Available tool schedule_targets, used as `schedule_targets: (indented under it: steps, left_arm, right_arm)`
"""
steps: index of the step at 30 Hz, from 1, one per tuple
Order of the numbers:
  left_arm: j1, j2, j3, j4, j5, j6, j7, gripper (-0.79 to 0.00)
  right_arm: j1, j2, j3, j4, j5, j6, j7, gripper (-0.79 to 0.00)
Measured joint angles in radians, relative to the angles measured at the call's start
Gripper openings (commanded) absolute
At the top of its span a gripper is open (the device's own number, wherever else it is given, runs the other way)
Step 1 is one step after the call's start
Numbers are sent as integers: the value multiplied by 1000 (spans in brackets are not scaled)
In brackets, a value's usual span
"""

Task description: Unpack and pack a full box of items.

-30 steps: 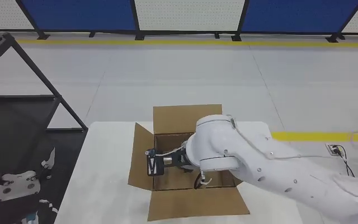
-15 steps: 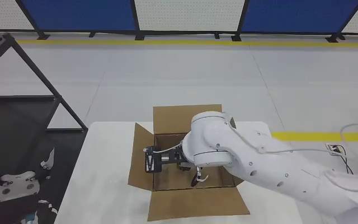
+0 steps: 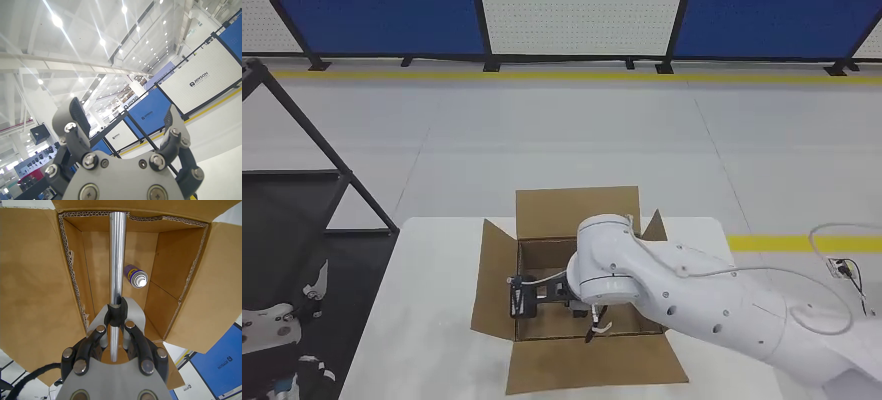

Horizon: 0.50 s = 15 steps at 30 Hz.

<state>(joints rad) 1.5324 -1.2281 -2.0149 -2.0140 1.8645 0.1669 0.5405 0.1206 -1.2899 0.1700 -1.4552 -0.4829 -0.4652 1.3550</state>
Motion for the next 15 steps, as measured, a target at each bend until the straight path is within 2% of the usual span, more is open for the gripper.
schedule_targets:
  steps: [11, 15]
  left_arm:
    - [2, -1, 7, -1, -1, 7, 5, 0]
    - [2, -1, 7, -1, -1, 7, 5, 0]
  right_arm:
    - [-87, -89, 0, 145, -154, -47, -47, -785]
    - [-88, -92, 0, 152, -158, -47, -47, -785]
